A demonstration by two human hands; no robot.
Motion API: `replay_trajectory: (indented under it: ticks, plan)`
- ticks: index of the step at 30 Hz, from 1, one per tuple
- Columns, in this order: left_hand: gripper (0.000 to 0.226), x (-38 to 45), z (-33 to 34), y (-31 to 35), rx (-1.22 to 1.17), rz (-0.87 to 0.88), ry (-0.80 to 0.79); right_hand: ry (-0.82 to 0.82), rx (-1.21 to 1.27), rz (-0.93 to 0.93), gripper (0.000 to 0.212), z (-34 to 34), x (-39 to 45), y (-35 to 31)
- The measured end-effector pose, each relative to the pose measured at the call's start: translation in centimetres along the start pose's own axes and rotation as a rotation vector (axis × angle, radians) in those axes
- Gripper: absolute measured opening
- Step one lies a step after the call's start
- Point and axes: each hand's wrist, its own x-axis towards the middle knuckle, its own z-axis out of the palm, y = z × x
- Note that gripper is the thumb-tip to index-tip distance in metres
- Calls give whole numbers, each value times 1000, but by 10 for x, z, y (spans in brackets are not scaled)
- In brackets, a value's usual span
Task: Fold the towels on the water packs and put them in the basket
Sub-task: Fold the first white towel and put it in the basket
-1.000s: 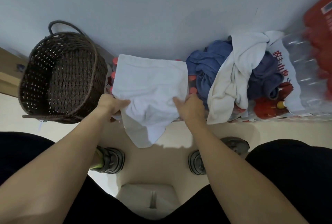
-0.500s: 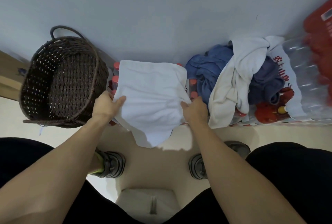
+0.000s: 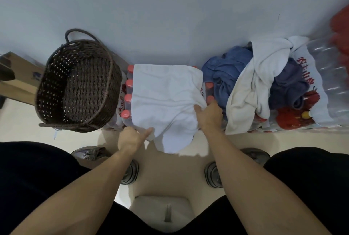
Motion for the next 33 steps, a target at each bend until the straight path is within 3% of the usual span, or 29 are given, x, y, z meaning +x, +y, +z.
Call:
replay_trajectory:
  ticks: [4,8,11,13,15,19,25,29,33]
  plan:
    - [55,4,6,8,-114,-25,76,-32,186,0,66,-3,-1,1]
    - [53,8,0,11,-126,-35,75,60,147,-39,60,3,-14,5]
    - [49,4,1,18,-114,-5,20,138,260,181,76,15,-32,14]
    - [41,2,0,25,-130,45,7,56,367,427,105,25,-43,20]
    - [36,0,-4,30,-168,79,15,-76,422,568,118,34,-50,29]
    - [46,2,-16,33,-258,87,-61,-360,424,493,88,41,-46,46]
    - [53,8,-38,42,-326,28,-179,-285,346,424,23,39,-38,57]
    - [64,8,-55,56,-367,-43,-226,-204,346,346,32,26,-30,36]
    - [62,17,-72,69,-417,-23,-116,-169,317,180,28,-2,-10,3]
